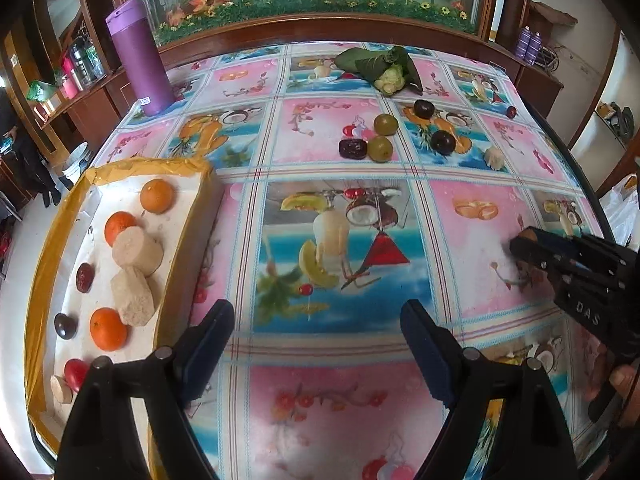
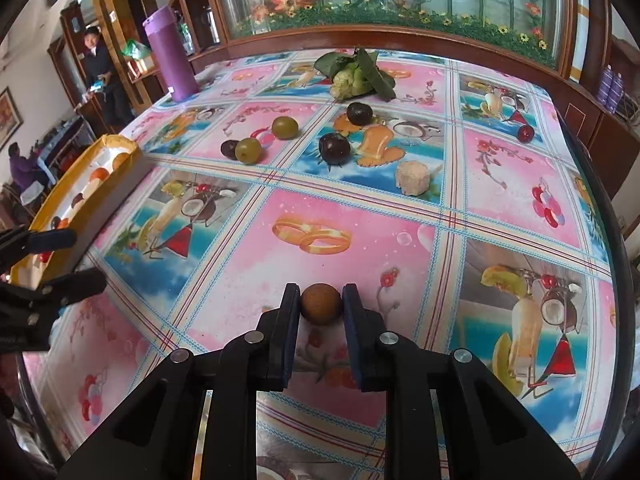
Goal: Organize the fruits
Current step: 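Close the right tool on a brown ball while the left tool grasps a dark plum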
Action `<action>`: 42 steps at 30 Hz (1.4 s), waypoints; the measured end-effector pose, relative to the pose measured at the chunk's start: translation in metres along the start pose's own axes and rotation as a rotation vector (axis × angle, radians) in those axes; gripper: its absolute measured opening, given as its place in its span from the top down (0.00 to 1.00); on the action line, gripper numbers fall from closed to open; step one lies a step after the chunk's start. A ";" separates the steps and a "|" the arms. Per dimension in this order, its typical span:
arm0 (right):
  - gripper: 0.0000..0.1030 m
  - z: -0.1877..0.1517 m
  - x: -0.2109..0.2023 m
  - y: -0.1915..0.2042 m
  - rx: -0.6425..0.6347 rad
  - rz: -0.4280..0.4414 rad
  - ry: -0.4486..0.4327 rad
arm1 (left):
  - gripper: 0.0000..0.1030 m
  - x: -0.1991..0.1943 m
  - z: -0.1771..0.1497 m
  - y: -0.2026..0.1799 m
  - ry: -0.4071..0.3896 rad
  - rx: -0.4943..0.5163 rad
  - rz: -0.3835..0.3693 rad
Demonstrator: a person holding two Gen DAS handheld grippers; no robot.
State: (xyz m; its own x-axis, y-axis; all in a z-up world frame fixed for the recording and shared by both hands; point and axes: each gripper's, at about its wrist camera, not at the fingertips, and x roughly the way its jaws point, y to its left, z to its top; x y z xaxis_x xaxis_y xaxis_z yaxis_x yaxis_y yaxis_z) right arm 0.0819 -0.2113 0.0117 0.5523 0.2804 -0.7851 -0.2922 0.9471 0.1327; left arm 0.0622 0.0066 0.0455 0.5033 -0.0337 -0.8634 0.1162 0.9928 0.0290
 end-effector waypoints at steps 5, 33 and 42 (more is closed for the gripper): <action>0.79 -0.001 -0.009 -0.004 0.008 0.008 -0.022 | 0.16 0.017 0.038 -0.004 -0.019 -0.042 -0.039; 0.78 -0.011 -0.003 -0.023 0.088 0.095 -0.022 | 0.37 0.079 0.096 -0.014 0.033 0.097 -0.168; 0.78 -0.012 -0.004 -0.024 0.100 0.098 -0.020 | 0.58 0.087 0.092 -0.036 -0.003 0.209 -0.160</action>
State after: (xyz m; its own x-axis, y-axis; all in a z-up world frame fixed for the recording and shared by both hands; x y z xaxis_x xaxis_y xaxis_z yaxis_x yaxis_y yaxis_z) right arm 0.0773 -0.2370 0.0041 0.5404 0.3747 -0.7534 -0.2672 0.9254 0.2686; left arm 0.1804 -0.0426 0.0157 0.4666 -0.1885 -0.8641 0.3686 0.9296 -0.0037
